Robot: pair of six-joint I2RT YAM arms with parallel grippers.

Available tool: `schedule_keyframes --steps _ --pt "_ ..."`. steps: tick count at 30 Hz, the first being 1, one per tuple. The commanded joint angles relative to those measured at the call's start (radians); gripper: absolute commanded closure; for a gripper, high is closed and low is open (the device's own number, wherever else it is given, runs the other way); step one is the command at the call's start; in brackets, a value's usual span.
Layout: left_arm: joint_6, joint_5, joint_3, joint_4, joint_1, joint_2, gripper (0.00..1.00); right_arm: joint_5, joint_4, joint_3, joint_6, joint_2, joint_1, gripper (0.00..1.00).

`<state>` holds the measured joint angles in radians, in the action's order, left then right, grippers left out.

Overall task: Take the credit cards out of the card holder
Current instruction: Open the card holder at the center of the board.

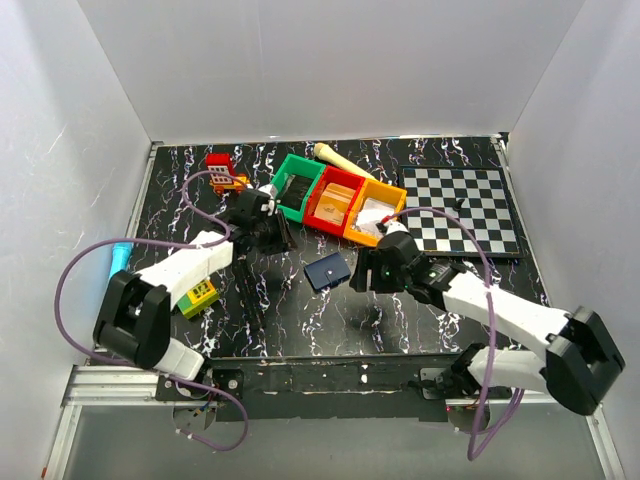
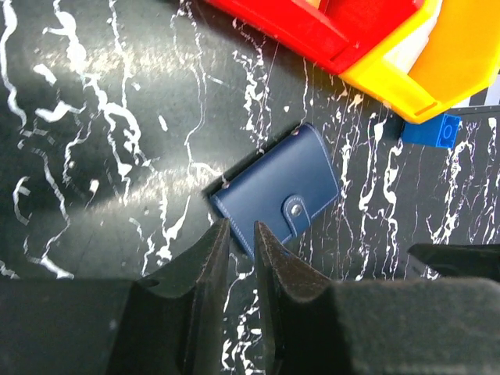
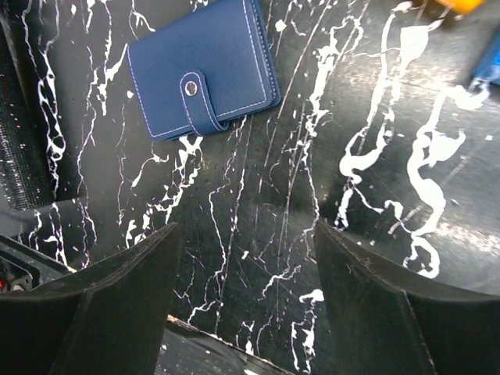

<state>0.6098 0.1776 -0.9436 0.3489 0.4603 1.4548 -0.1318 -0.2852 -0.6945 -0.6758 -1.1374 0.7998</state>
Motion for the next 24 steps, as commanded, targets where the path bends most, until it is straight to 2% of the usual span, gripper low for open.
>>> schedule_keyframes --steps 1,8,12,18,24 --pt "-0.015 0.039 -0.073 -0.071 0.001 0.087 0.81 0.069 0.102 -0.056 -0.048 -0.097 0.007 0.25" --pt "-0.008 0.048 -0.098 -0.103 0.009 0.206 0.68 0.087 0.173 -0.071 -0.133 -0.225 0.001 0.26" --pt "-0.004 0.037 -0.104 -0.114 0.021 0.254 0.65 0.112 0.178 -0.108 -0.162 -0.309 -0.002 0.26" --pt "-0.01 0.028 -0.119 -0.126 0.038 0.299 0.64 0.124 0.221 -0.108 -0.205 -0.378 -0.033 0.26" --pt "-0.016 0.039 -0.124 -0.136 0.057 0.335 0.7 0.169 0.235 -0.102 -0.202 -0.417 -0.068 0.26"
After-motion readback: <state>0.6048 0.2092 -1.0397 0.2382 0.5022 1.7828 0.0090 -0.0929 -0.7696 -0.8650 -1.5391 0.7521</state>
